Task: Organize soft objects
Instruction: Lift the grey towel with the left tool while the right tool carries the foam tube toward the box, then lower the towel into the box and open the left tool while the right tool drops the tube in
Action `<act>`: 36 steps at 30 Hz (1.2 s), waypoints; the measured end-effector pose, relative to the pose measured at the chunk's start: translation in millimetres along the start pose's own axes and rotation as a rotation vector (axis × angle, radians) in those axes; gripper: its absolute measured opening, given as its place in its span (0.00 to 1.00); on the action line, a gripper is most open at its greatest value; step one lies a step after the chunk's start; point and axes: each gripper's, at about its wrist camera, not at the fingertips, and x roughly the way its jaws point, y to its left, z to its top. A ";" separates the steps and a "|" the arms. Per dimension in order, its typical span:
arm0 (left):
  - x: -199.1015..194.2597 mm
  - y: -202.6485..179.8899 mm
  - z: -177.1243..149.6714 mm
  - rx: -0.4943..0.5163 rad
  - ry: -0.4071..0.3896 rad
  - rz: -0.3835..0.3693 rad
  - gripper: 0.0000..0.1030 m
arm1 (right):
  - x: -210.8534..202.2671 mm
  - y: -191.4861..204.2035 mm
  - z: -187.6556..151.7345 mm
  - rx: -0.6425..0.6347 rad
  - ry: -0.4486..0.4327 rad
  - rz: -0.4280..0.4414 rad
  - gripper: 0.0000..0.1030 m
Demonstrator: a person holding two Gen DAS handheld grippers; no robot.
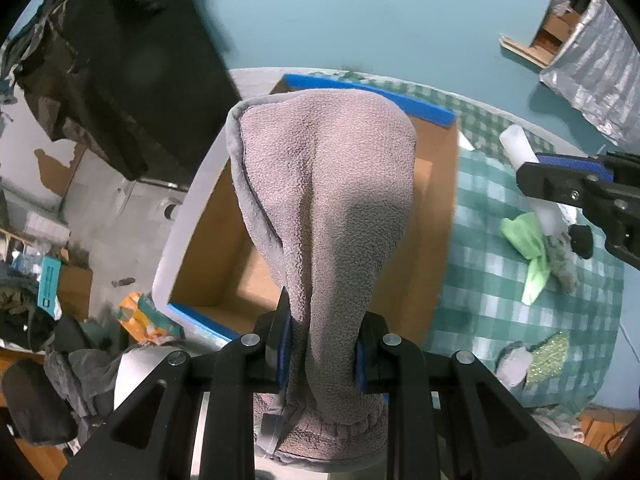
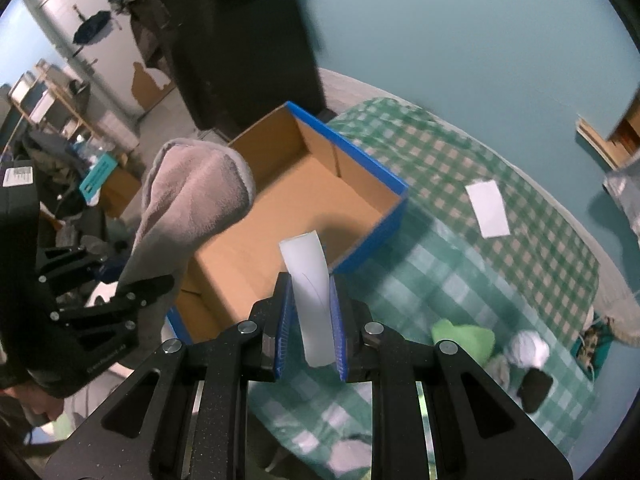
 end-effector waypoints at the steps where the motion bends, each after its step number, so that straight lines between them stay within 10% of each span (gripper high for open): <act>1: 3.2 2.9 1.0 -0.007 0.004 0.005 0.23 | 2.8 3.8 2.0 -0.004 0.003 0.005 0.17; 24: 53.4 36.6 14.6 -0.030 0.087 0.025 0.36 | 76.9 32.2 38.9 0.021 0.096 0.051 0.18; 36: 52.9 34.1 12.9 -0.033 0.092 0.026 0.48 | 74.3 31.2 42.7 0.028 0.080 0.039 0.39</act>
